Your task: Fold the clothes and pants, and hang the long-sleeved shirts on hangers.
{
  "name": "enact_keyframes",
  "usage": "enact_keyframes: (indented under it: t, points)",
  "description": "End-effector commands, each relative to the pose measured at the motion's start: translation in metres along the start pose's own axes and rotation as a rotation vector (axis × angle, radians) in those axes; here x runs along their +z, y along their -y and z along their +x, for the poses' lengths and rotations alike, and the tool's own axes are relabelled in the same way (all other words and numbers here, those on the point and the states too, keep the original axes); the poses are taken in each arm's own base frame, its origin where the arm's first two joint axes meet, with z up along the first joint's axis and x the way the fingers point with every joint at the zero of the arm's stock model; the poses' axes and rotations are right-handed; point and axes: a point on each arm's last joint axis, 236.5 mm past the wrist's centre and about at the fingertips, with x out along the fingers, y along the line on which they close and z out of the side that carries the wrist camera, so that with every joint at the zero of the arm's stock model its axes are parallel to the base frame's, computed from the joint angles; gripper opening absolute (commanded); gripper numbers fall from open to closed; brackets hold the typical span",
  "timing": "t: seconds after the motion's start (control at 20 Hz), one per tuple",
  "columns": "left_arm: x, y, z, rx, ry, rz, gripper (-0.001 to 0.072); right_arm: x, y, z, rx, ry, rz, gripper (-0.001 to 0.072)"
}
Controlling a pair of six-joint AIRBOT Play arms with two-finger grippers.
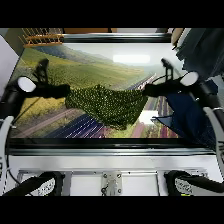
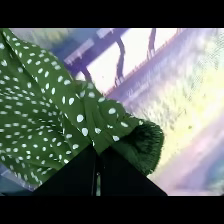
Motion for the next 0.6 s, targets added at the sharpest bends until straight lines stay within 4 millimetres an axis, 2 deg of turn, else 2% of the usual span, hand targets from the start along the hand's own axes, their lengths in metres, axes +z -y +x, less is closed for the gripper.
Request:
enact_keyframes:
  t: [0.0, 0.05, 0.15, 0.25, 0.3, 0.4, 0.55]
  points:
    - [0.064, 0.045, -0.124, -0.021, 0.304, 0.127, 0.0002, 0.047, -0.060, -0.118, -0.012, 0.242, -0.190, 0.0010]
    - [0.070, 0.062, -0.161, -0.042, 0.386, 0.160, 0.0001, 0.052, -0.077, -0.147, -0.008, 0.312, -0.226, 0.0010]
    - [0.068, 0.088, -0.221, -0.080, 0.511, 0.211, 0.0002, 0.050, -0.105, -0.196, 0.000, 0.427, -0.283, 0.0010]
    - [0.053, 0.107, -0.264, -0.115, 0.588, 0.251, 0.0002, 0.038, -0.125, -0.231, 0.009, 0.494, -0.322, 0.0010]
    - [0.045, 0.114, -0.280, -0.131, 0.613, 0.268, 0.0002, 0.031, -0.132, -0.242, 0.013, 0.505, -0.333, 0.0010]
    - [0.030, 0.125, -0.310, -0.161, 0.665, 0.299, 0.0002, 0.013, -0.138, -0.251, 0.026, 0.481, -0.317, 0.0010]
    - [0.016, 0.132, -0.334, -0.186, 0.705, 0.315, 0.0002, -0.021, -0.135, -0.241, 0.035, 0.336, -0.265, 0.0010]
